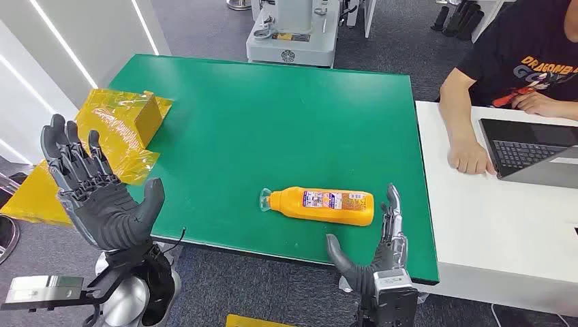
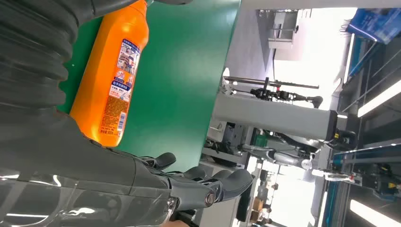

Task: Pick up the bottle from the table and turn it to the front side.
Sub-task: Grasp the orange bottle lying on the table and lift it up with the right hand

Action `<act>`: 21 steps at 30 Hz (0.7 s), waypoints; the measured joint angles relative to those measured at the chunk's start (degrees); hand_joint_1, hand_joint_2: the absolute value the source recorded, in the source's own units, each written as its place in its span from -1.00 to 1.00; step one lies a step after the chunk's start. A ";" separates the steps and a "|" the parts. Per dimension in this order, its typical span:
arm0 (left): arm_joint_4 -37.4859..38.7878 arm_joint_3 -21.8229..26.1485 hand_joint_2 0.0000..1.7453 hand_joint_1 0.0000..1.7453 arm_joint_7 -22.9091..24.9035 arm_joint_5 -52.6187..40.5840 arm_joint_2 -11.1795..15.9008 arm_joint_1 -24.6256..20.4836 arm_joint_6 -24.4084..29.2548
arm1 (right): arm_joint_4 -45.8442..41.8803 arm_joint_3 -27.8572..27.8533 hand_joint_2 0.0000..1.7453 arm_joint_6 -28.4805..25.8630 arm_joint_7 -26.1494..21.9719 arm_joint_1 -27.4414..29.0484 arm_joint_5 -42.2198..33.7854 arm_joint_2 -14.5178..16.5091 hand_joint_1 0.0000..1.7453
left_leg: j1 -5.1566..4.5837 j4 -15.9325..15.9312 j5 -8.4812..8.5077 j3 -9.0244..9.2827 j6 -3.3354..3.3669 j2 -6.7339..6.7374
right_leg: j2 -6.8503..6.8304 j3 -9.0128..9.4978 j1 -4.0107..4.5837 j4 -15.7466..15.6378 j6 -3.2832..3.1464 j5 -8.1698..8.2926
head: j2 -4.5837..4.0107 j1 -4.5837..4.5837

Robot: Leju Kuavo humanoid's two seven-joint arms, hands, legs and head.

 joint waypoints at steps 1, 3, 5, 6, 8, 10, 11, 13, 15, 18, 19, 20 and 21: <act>0.05 0.00 1.00 -1.00 -0.09 0.07 0.04 0.00 0.01 | 0.01 0.00 1.00 0.30 0.09 -0.11 0.58 -0.09 -1.00 | 0.00 0.00 0.00 0.00 0.00 0.00 | 0.00 0.00 0.00 0.00 0.00 0.00 | 0.00 0.00; 0.24 -0.02 1.00 -1.00 -0.27 0.24 0.11 -0.02 -0.10 | -0.01 -0.11 1.00 1.74 0.79 -0.60 2.88 -0.41 -1.00 | 0.00 0.00 0.00 0.00 0.00 0.01 | 0.01 0.00 0.00 0.00 0.00 0.00 | 0.00 0.00; 0.48 -0.03 1.00 -1.00 -0.39 0.35 0.14 -0.08 -0.49 | -0.23 -0.69 1.00 4.69 2.41 -1.62 6.53 -0.86 -1.00 | 0.00 0.00 0.00 0.01 0.00 0.01 | 0.01 0.00 0.00 0.00 0.00 0.00 | 0.00 0.00; 0.58 -0.03 1.00 -1.00 -0.42 0.39 0.14 -0.11 -0.74 | -0.43 -1.19 1.00 6.24 3.23 -2.23 8.04 -1.08 -1.00 | 0.00 0.01 0.00 0.01 0.00 0.01 | 0.01 0.00 0.00 0.00 0.00 0.00 | 0.00 0.01; 0.74 -0.03 1.00 -1.00 -0.51 0.43 0.14 -0.15 -1.10 | -0.87 -2.30 1.00 8.46 4.32 -3.38 9.74 -1.42 -1.00 | -0.01 0.01 0.00 0.01 0.00 0.01 | -0.01 0.01 0.00 0.00 0.00 0.01 | 0.00 0.01; 0.82 -0.03 1.00 -1.00 -0.57 0.45 0.13 -0.15 -1.29 | -1.16 -3.16 1.00 9.67 5.06 -4.19 10.99 -1.74 -1.00 | -0.01 0.01 0.01 0.01 0.00 0.01 | 0.00 0.01 0.00 0.00 0.00 0.01 | 0.00 0.01; 0.84 -0.03 1.00 -1.00 -0.62 0.44 0.13 -0.15 -1.40 | -1.23 -3.39 1.00 10.28 5.68 -4.67 12.22 -2.07 -1.00 | -0.01 0.01 0.01 0.01 0.00 0.02 | 0.01 0.01 0.00 0.00 0.00 0.01 | 0.00 0.01; 0.89 -0.03 1.00 -1.00 -0.82 0.36 0.13 -0.22 -1.84 | -1.12 -3.61 1.00 11.36 7.06 -6.59 15.90 -3.54 -1.00 | -0.01 0.02 0.01 0.01 0.00 0.06 | 0.07 0.00 -0.01 0.00 -0.01 0.03 | 0.00 0.00; 1.02 -0.04 1.00 -1.00 -1.04 0.23 0.13 -0.46 -2.35 | -0.58 -4.09 1.00 12.12 7.64 -9.97 18.37 -5.70 -1.00 | -0.02 0.03 0.01 0.02 0.01 0.07 | 0.10 0.00 -0.01 0.00 -0.01 0.05 | 0.00 0.01; 1.39 -0.05 1.00 -1.00 -1.23 0.16 0.14 -0.97 -3.01 | 1.51 -5.06 1.00 15.24 8.69 -16.39 19.07 -8.92 -1.00 | -0.02 0.05 0.03 0.02 0.04 0.10 | 0.13 0.01 -0.02 0.00 0.06 0.13 | 0.00 0.01; 1.56 -0.05 1.00 -1.00 -1.26 0.16 0.14 -1.24 -3.27 | 2.87 -5.05 1.00 17.52 9.45 -19.18 19.30 -10.20 -1.00 | -0.03 0.06 0.05 0.02 0.05 0.13 | 0.16 0.01 -0.03 0.00 0.08 0.16 | 0.00 0.00; 1.76 -0.05 1.00 -1.00 -1.27 0.17 0.16 -1.58 -3.58 | 4.71 -4.87 1.00 20.56 10.23 -22.36 19.49 -11.58 -1.00 | -0.03 0.07 0.08 0.03 0.09 0.15 | 0.18 0.01 -0.03 0.00 0.11 0.20 | 0.00 -0.01; 1.96 -0.06 1.00 -1.00 -1.27 0.17 0.17 -1.89 -3.96 | 6.81 -4.60 1.00 23.91 10.87 -25.63 19.73 -12.97 -1.00 | -0.03 0.09 0.11 0.02 0.13 0.16 | 0.18 0.01 -0.03 0.00 0.12 0.22 | 0.00 0.01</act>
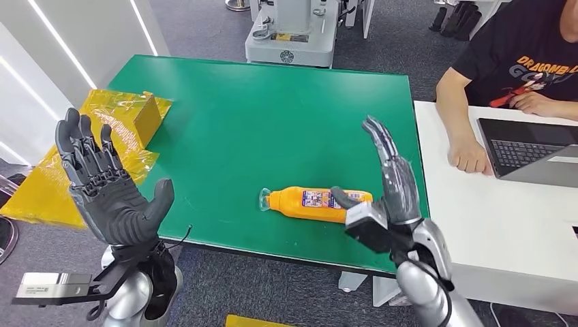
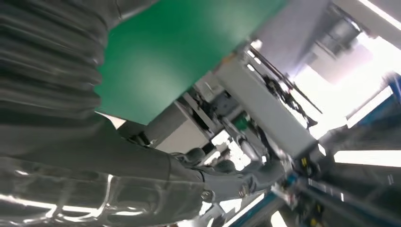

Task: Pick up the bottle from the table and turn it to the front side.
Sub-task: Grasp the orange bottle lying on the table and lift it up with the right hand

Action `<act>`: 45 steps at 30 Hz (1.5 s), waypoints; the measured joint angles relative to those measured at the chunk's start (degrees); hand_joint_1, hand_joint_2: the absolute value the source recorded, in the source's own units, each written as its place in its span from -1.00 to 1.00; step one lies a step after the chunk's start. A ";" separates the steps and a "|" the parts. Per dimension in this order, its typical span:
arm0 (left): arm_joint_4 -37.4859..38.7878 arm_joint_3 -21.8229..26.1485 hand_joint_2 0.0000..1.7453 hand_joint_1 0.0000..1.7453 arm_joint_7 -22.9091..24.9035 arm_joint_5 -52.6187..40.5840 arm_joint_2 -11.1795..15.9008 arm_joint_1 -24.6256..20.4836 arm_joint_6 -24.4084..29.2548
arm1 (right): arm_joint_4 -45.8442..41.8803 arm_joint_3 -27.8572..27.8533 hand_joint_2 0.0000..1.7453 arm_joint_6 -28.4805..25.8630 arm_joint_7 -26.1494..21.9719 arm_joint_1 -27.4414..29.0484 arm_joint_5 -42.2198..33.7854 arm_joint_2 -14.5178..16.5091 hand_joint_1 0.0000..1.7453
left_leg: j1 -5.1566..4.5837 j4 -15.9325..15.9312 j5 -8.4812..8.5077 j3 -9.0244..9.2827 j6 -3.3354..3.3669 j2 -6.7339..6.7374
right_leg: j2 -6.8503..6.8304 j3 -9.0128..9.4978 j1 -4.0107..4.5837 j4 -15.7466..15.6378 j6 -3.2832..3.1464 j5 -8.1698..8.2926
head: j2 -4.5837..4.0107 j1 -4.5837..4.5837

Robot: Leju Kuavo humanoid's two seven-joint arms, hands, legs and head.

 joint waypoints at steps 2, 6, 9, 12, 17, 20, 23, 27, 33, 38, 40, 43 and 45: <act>0.29 -0.01 1.00 -1.00 -0.02 -0.01 0.07 -0.39 -0.92 | 4.60 1.04 1.00 6.81 0.82 -6.31 0.84 -2.64 -1.00 | 0.00 0.04 0.07 -0.01 0.09 -0.02 | -0.04 0.01 0.00 0.00 0.03 0.03 | 0.00 0.01; 1.03 -0.02 1.00 -1.00 -0.07 -0.10 0.30 -0.99 -2.55 | 13.62 4.78 1.00 17.31 1.16 -16.90 2.10 -6.58 -1.00 | 0.00 0.08 0.12 -0.05 0.15 -0.10 | -0.12 0.01 0.00 0.02 0.03 0.05 | 0.00 0.00; 1.80 -0.02 1.00 -1.00 -0.07 -0.09 0.33 -1.71 -2.94 | 19.00 7.15 1.00 20.06 1.15 -22.38 2.24 -7.93 -1.00 | 0.00 0.09 0.12 -0.07 0.15 -0.12 | -0.15 0.01 0.00 0.02 0.03 0.06 | 0.00 0.00; 2.38 -0.02 1.00 -1.00 -0.07 -0.07 0.33 -2.26 -3.34 | 23.70 9.89 1.00 25.30 1.43 -26.83 2.45 -8.47 -1.00 | 0.00 0.09 0.11 -0.09 0.16 -0.09 | -0.09 -0.02 0.00 0.02 0.03 0.05 | 0.00 0.00; 2.82 -0.02 1.00 -1.00 -0.02 -0.01 0.33 -2.96 -3.80 | 32.39 16.25 1.00 32.35 0.97 -33.02 2.08 -8.53 -1.00 | 0.00 0.08 0.10 -0.11 0.16 -0.15 | -0.15 -0.02 0.01 0.02 0.02 0.05 | 0.00 0.00; 3.11 -0.02 1.00 -1.00 0.09 0.00 0.33 -3.27 -4.01 | 36.15 19.49 1.00 33.22 0.22 -34.70 2.06 -8.28 -1.00 | 0.00 0.08 0.11 -0.13 0.16 -0.20 | -0.19 -0.02 0.02 0.02 0.02 0.05 | 0.00 -0.01; 3.50 -0.02 1.00 -1.00 0.21 0.26 0.37 -3.66 -4.09 | 39.07 23.11 1.00 35.28 -0.83 -35.55 1.57 -8.01 -1.00 | 0.01 0.08 0.11 -0.13 0.16 -0.21 | -0.20 -0.02 0.02 0.02 0.02 0.05 | 0.00 -0.01; 4.02 -0.03 1.00 -1.00 0.22 0.82 0.53 -3.96 -3.49 | 42.02 27.20 1.00 36.51 -1.75 -35.62 0.21 -7.45 -1.00 | 0.00 0.09 0.10 -0.14 0.16 -0.20 | -0.20 -0.02 0.02 0.01 0.02 0.05 | 0.00 0.01; 5.12 -0.12 1.00 -1.00 0.18 1.29 0.87 -4.33 -2.84 | 45.62 31.76 1.00 37.61 -2.50 -35.90 -1.70 -6.29 -1.00 | 0.00 0.08 0.10 -0.14 0.16 -0.20 | -0.19 -0.03 0.02 0.01 0.02 0.05 | 0.00 0.00; 5.61 -0.19 1.00 -1.00 -0.03 1.50 1.16 -4.44 -2.36 | 47.79 34.55 1.00 37.35 -3.02 -36.05 -3.29 -5.58 -1.00 | 0.01 0.08 0.10 -0.14 0.16 -0.20 | -0.20 -0.03 0.02 0.01 0.02 0.05 | 0.00 -0.01; 5.72 -0.20 1.00 -1.00 -0.06 1.54 1.27 -4.44 -2.33 | 48.37 35.34 1.00 36.96 -3.17 -35.83 -3.59 -5.40 -1.00 | 0.01 0.08 0.10 -0.14 0.16 -0.20 | -0.20 -0.03 0.02 0.01 0.02 0.05 | 0.00 0.00; 5.88 -0.26 1.00 -1.00 -0.07 1.55 1.35 -4.43 -2.20 | 49.03 36.28 1.00 36.59 -3.38 -35.49 -3.86 -5.22 -1.00 | 0.00 0.09 0.10 -0.15 0.16 -0.20 | -0.20 -0.03 0.02 0.01 0.03 0.05 | 0.00 0.00; 5.90 -0.30 1.00 -1.00 -0.07 1.56 1.36 -4.42 -1.95 | 49.42 36.87 1.00 36.48 -3.48 -35.37 -3.99 -5.18 -1.00 | 0.00 0.09 0.10 -0.15 0.16 -0.20 | -0.20 -0.03 0.02 0.00 0.03 0.05 | 0.00 0.00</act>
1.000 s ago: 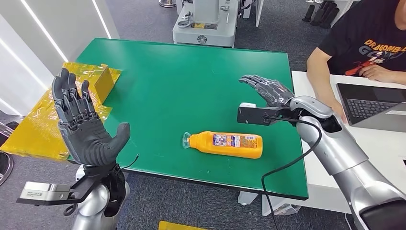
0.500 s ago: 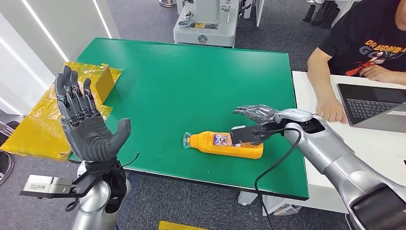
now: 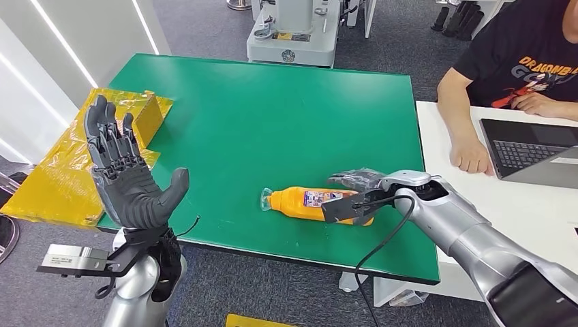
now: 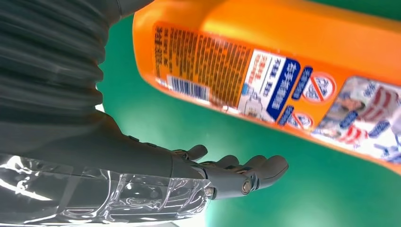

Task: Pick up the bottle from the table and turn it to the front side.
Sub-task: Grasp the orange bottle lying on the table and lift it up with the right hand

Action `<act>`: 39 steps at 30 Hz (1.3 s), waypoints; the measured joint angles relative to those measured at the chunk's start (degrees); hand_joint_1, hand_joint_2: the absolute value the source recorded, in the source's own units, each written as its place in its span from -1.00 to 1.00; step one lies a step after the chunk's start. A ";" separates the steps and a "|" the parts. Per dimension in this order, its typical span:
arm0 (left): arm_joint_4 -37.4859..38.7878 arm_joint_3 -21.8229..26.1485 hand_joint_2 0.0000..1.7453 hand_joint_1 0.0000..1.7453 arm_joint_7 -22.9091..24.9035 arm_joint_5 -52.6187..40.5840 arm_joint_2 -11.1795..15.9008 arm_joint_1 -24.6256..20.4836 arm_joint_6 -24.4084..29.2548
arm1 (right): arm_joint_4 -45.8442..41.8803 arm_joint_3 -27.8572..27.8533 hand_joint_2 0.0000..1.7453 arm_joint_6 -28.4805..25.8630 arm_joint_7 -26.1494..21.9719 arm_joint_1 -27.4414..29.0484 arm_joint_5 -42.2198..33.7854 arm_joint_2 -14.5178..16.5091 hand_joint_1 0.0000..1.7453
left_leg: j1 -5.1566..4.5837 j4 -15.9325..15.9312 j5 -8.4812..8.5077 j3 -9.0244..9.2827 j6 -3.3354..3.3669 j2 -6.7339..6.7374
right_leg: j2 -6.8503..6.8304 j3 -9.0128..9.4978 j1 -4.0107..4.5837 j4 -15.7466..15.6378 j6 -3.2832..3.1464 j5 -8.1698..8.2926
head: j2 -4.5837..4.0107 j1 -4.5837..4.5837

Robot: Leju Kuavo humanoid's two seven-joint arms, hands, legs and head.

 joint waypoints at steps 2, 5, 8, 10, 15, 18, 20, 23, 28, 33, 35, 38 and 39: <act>0.00 -0.01 1.00 -1.00 0.00 0.06 0.03 0.01 0.24 | 0.34 0.50 1.00 -0.10 0.01 0.17 -0.03 0.01 -1.00 | 0.00 0.00 0.00 0.00 0.00 0.00 | 0.00 0.00 0.00 0.00 0.00 0.00 | 0.00 -0.01; 0.02 -0.01 1.00 -1.00 0.00 0.25 0.09 0.01 0.42 | 0.93 1.48 1.00 -0.44 0.38 0.61 -0.01 0.01 -1.00 | 0.00 0.00 0.00 0.00 0.00 0.00 | 0.00 0.00 0.00 0.00 0.00 0.00 | 0.00 -0.01; 0.03 -0.01 1.00 -1.00 0.00 0.37 0.21 0.01 0.45 | 1.51 2.35 1.00 -1.64 1.07 1.21 0.02 -0.01 -1.00 | 0.00 0.00 0.00 0.01 0.00 0.00 | 0.00 0.00 0.00 0.00 0.00 0.00 | 0.00 -0.01; 0.08 -0.01 1.00 -1.00 0.00 0.46 0.32 0.01 0.51 | 1.87 2.84 1.00 -2.51 1.69 1.72 0.05 -0.01 -1.00 | 0.00 0.00 0.00 0.01 0.00 0.00 | 0.00 0.00 0.00 -0.01 0.00 0.00 | 0.00 -0.01; 0.11 -0.02 1.00 -1.00 0.00 0.93 0.39 0.01 0.75 | 2.50 3.65 1.00 -5.75 4.66 3.03 0.86 -0.01 -1.00 | 0.01 0.00 0.00 0.02 0.00 0.02 | 0.01 0.00 0.00 -0.01 0.00 0.00 | 0.00 -0.01; 0.11 -0.03 1.00 -1.00 0.00 1.15 0.42 0.01 0.86 | 2.78 4.08 1.00 -8.06 6.43 3.96 1.70 -0.01 -1.00 | 0.01 0.00 0.00 0.02 0.00 0.00 | -0.01 0.01 0.00 -0.01 0.01 -0.01 | 0.00 0.00; 0.12 -0.03 1.00 -1.00 0.00 1.21 0.44 0.01 0.86 | 2.87 4.20 1.00 -8.89 6.85 4.50 1.80 -0.01 -1.00 | 0.00 0.00 0.00 0.02 0.00 0.01 | 0.00 0.01 0.00 -0.01 0.01 -0.01 | 0.00 -0.01; 0.13 -0.04 1.00 -1.00 0.00 1.27 0.45 0.01 0.86 | 2.97 4.21 1.00 -9.33 7.05 4.82 1.81 -0.01 0.22 | 0.00 0.00 0.00 0.05 0.00 0.03 | 0.02 0.03 0.00 -0.01 0.01 -0.01 | 0.00 -0.01; 0.13 -0.08 1.00 -1.00 0.00 1.28 0.45 0.11 0.73 | 2.99 4.25 1.00 -11.97 7.17 5.39 2.50 -0.01 1.00 | 0.01 0.01 0.00 0.08 0.00 0.04 | 0.03 0.06 0.00 -0.02 0.02 0.00 | 0.00 -0.01; 0.13 -0.11 1.00 -1.00 0.00 0.92 0.45 0.33 0.62 | 2.88 4.06 1.00 -15.84 7.86 6.43 3.48 -0.01 1.00 | 0.01 0.01 0.00 0.16 0.00 0.07 | 0.04 0.13 0.00 -0.02 0.02 0.00 | 0.00 -0.01; 0.11 -0.11 1.00 -1.00 0.00 0.71 0.45 0.49 0.62 | 2.72 3.67 1.00 -17.45 8.23 6.97 3.92 -0.01 1.00 | 0.01 0.01 0.00 0.19 0.00 0.08 | 0.05 0.16 0.00 -0.02 0.02 0.00 | 0.00 0.00; 0.11 -0.11 1.00 -1.00 0.00 0.49 0.45 0.72 0.62 | 2.48 2.93 1.00 -18.60 8.62 7.54 4.43 -0.01 1.00 | 0.01 0.01 0.00 0.22 0.00 0.10 | 0.08 0.18 0.01 -0.02 0.02 0.00 | 0.00 0.00; 0.11 -0.11 1.00 -1.00 0.00 0.42 0.45 0.77 0.62 | 2.39 2.68 1.00 -19.00 8.73 7.68 4.61 -0.01 1.00 | 0.01 0.01 0.00 0.22 0.00 0.10 | 0.08 0.18 0.01 -0.02 0.02 0.00 | 0.00 0.00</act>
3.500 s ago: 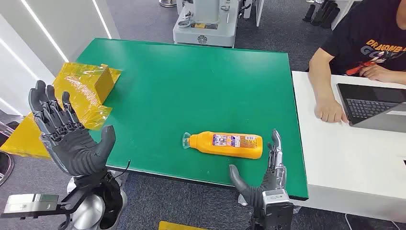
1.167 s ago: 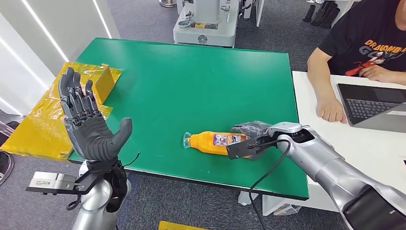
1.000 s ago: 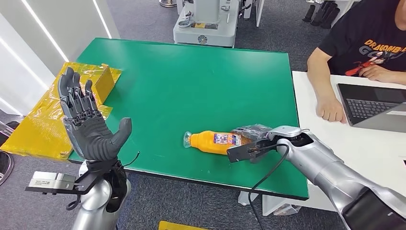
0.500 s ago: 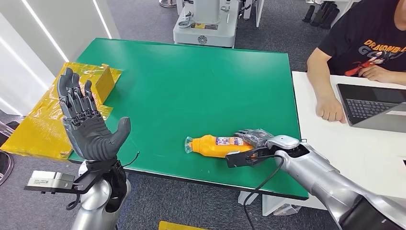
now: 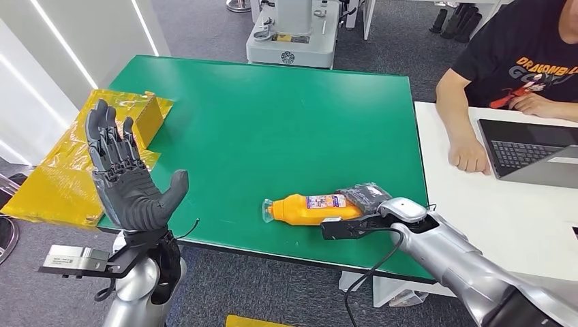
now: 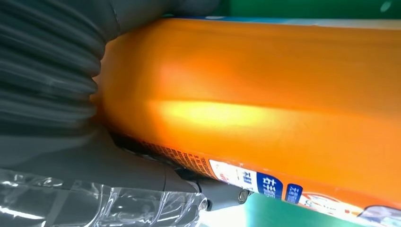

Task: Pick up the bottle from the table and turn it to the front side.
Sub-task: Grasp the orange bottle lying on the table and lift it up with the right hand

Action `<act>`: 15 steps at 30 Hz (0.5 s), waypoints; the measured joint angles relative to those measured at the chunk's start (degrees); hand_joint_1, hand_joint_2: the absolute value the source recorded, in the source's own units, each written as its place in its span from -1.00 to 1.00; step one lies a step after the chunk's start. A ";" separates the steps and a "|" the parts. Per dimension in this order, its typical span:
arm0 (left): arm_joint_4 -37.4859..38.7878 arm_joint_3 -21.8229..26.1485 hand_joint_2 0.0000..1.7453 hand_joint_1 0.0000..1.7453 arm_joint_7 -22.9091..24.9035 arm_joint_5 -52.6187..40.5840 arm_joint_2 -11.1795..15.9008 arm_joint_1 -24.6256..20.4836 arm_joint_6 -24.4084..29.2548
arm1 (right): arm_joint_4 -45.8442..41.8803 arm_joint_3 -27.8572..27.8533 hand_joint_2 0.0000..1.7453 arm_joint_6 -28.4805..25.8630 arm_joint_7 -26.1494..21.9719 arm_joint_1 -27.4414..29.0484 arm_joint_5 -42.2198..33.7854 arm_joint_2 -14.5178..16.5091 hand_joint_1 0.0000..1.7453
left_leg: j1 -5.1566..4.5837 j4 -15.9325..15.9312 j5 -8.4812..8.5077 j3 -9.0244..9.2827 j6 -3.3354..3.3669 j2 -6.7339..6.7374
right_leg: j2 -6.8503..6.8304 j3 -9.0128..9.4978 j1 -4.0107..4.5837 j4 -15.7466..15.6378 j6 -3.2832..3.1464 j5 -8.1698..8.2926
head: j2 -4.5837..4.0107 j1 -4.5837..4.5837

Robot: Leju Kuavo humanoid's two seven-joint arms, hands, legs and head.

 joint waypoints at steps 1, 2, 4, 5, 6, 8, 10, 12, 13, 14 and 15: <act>0.00 0.00 1.00 -1.00 0.00 -0.05 0.00 0.04 0.01 | -0.10 -0.28 1.00 -0.50 0.09 0.15 0.17 0.01 1.00 | 0.00 0.00 0.00 0.00 0.00 0.00 | 0.00 0.01 0.00 0.00 0.00 0.00 | 0.00 0.00; 0.00 0.00 1.00 -1.00 0.00 -0.12 0.00 0.08 0.02 | -0.25 -0.60 1.00 -1.11 0.13 0.35 0.33 0.04 1.00 | 0.00 0.00 0.00 0.00 0.00 0.00 | 0.00 0.01 0.00 0.00 0.00 0.00 | 0.00 -0.01; 0.00 0.00 1.00 -1.00 0.00 -0.24 0.00 0.16 0.07 | -0.67 -1.39 1.00 -2.60 0.09 0.95 0.40 0.24 1.00 | 0.00 0.00 0.00 -0.01 0.00 -0.01 | -0.01 0.02 0.00 0.01 0.00 0.00 | 0.00 -0.01; -0.01 0.00 1.00 -1.00 0.00 -0.33 -0.01 0.21 0.10 | -1.04 -1.91 1.00 -3.67 0.11 1.42 0.31 0.40 1.00 | 0.00 0.00 0.01 -0.03 0.00 -0.02 | -0.02 0.02 0.00 0.02 0.00 0.01 | 0.00 -0.01; -0.03 0.01 1.00 -1.00 0.00 -0.45 -0.01 0.30 0.14 | -1.55 -2.65 1.00 -5.12 0.21 2.03 0.09 0.58 1.00 | 0.00 0.00 0.01 -0.05 0.01 -0.03 | -0.04 0.01 0.01 0.02 0.00 0.01 | 0.00 0.00; -0.15 0.01 1.00 -1.00 0.00 -0.74 -0.05 0.58 0.18 | -3.52 -4.93 1.00 -9.49 0.70 3.84 -0.32 1.07 1.00 | 0.00 0.00 0.01 -0.08 0.01 -0.05 | -0.05 -0.02 0.01 0.03 0.00 0.01 | 0.00 0.00; -0.42 0.01 1.00 -1.00 0.01 -1.01 -0.11 0.92 0.19 | -6.85 -8.30 1.00 -14.79 1.04 6.28 -0.51 1.62 1.00 | 0.01 -0.01 0.01 -0.11 0.00 -0.06 | -0.05 -0.08 0.01 0.03 0.00 0.00 | 0.00 0.00; -0.67 0.00 1.00 -1.00 0.13 -1.07 -0.14 1.16 0.18 | -11.12 -12.26 1.00 -20.30 1.15 8.77 0.60 2.12 1.00 | 0.01 -0.01 0.00 -0.18 0.00 -0.09 | -0.08 -0.15 0.02 0.03 -0.01 -0.02 | 0.00 0.00; -0.75 0.00 1.00 -1.00 0.25 -0.95 -0.14 1.23 0.14 | -13.31 -14.07 1.00 -23.01 1.19 9.83 1.74 2.37 1.00 | 0.01 -0.02 0.00 -0.21 0.00 -0.10 | -0.09 -0.18 0.02 0.03 -0.01 -0.03 | 0.00 -0.01; -0.79 0.00 1.00 -1.00 0.39 -0.70 -0.15 1.28 0.09 | -15.48 -15.73 1.00 -25.65 1.22 10.72 3.07 2.56 1.00 | 0.01 -0.02 0.00 -0.24 0.00 -0.11 | -0.10 -0.20 0.02 0.03 0.00 -0.03 | 0.00 -0.01; -0.82 0.00 1.00 -1.00 0.57 -0.36 -0.16 1.33 0.01 | -17.50 -17.15 1.00 -27.96 1.15 11.45 4.16 2.74 1.00 | 0.01 -0.03 0.00 -0.26 -0.01 -0.11 | -0.11 -0.22 0.02 0.03 0.00 -0.04 | 0.00 -0.01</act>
